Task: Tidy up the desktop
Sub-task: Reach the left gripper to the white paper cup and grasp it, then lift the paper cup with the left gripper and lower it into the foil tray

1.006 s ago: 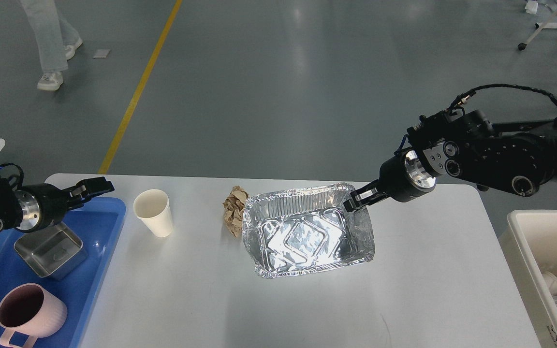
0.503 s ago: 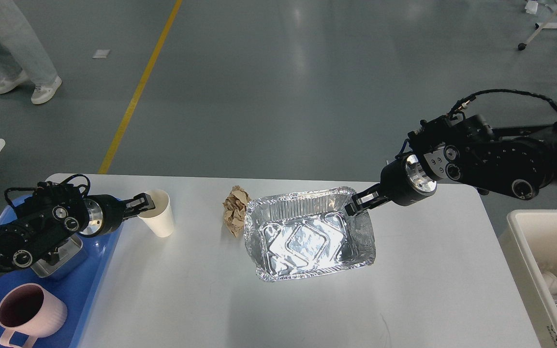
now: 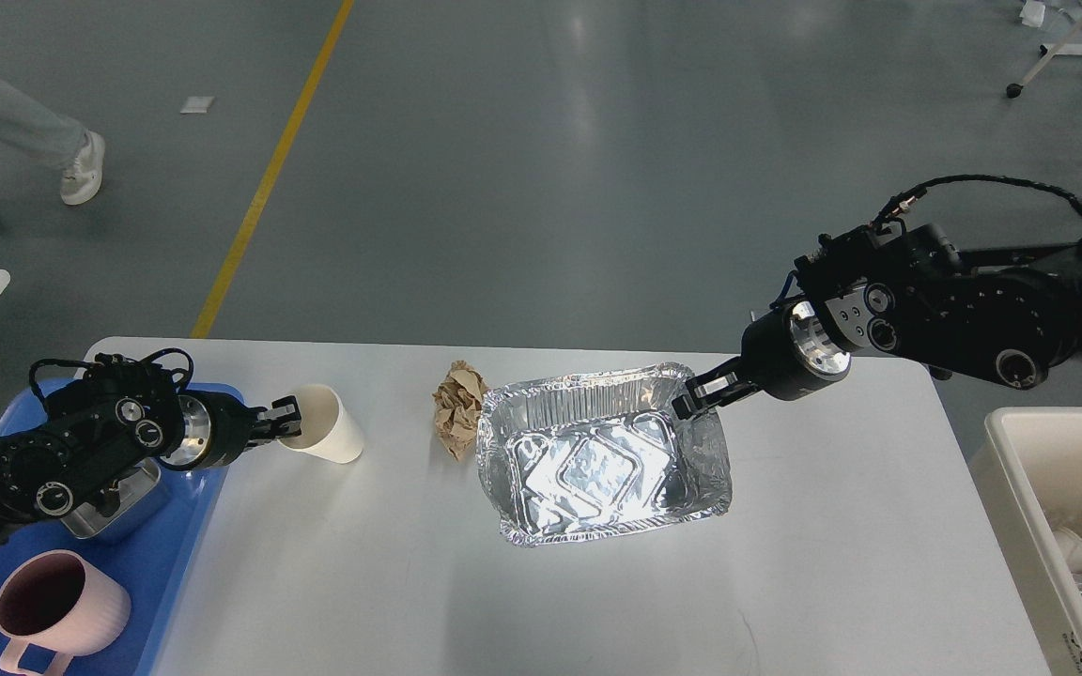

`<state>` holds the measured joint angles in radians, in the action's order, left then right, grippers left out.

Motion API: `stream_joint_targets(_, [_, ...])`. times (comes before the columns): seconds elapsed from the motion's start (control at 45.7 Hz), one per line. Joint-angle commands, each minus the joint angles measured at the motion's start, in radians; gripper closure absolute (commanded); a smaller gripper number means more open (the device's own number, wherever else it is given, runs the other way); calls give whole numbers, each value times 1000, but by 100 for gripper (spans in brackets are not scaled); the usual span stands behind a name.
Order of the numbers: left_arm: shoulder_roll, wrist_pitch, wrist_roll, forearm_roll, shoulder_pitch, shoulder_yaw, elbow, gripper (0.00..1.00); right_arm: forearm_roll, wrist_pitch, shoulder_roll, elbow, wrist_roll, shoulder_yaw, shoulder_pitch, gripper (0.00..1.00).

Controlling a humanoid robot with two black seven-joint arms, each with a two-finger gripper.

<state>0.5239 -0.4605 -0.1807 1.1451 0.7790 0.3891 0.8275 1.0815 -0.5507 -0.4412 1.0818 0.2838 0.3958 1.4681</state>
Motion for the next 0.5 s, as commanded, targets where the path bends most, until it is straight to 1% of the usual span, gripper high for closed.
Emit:
stream_joint_targets(0.0, [25,-16,1,-7,6,10,10,100,0,0,-2,0,0,0,0,100])
stream_joint_targets(0.109, [71,-75,6,-10,26,21,24,100,0,0,-2,0,0,0,0,100])
stream_joint_targets(0.197, [126,-128,10,-11,54,45,67,99,0,0,-1,0,0,0,1,100])
stream_joint_targets(0.328, [228,-245,12,-13,98,131,145,98,0,0,4,-8,0,0,1,100])
stream_joint_targets(0.481, [304,-372,15,-33,177,195,173,98,0,0,13,-13,0,0,1,100])
